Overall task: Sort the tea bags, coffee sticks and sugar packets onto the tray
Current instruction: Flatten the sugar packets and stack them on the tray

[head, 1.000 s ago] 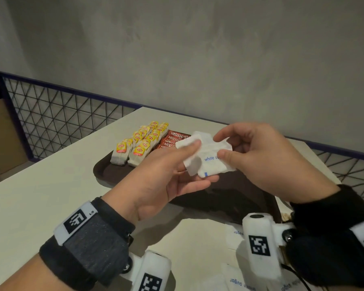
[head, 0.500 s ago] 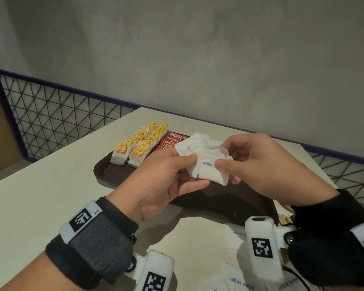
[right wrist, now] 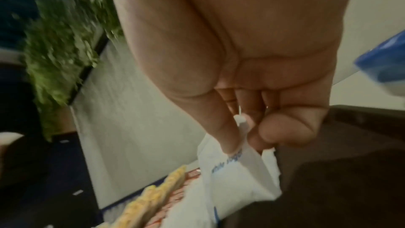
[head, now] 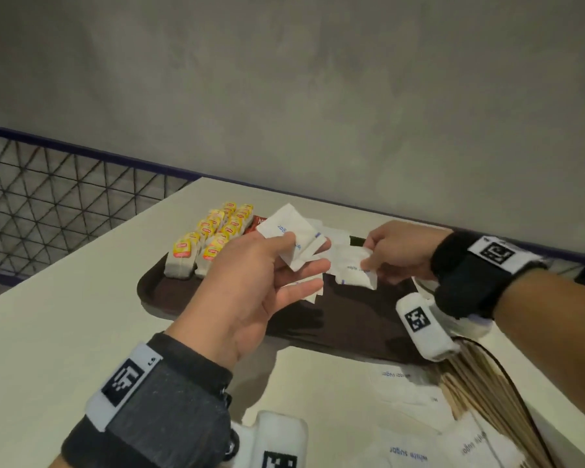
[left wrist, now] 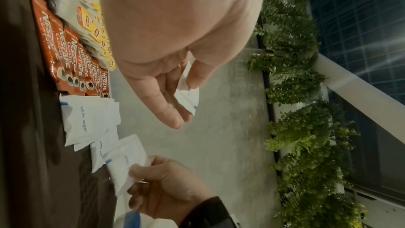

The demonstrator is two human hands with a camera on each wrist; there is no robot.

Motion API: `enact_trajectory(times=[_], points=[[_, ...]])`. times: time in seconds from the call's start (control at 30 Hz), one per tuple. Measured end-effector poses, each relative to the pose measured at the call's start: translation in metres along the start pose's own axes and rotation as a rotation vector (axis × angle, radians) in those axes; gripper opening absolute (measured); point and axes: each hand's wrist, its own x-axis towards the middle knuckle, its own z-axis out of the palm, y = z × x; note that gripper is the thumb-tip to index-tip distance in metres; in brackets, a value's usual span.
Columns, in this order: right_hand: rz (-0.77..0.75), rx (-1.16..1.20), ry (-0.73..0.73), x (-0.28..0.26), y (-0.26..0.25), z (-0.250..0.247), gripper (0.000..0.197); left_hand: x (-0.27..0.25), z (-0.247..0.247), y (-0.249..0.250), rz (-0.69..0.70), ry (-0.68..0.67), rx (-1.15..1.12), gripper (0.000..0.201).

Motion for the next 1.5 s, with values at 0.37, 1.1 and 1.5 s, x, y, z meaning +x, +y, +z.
enact_trajectory(times=[0.37,1.1,1.5], points=[[0.140,-0.126,0.010,0.039,0.000,0.016,0.023,0.005,-0.007,0.002,-0.042,-0.032,-0.067,0.032],[-0.024,-0.282,-0.022,0.043,0.013,0.010,0.021,0.006,-0.002,-0.004,-0.087,0.000,-0.142,0.031],[0.009,-0.166,0.039,0.046,0.001,0.024,0.056,0.006,-0.003,-0.002,-0.068,0.006,-0.191,0.035]])
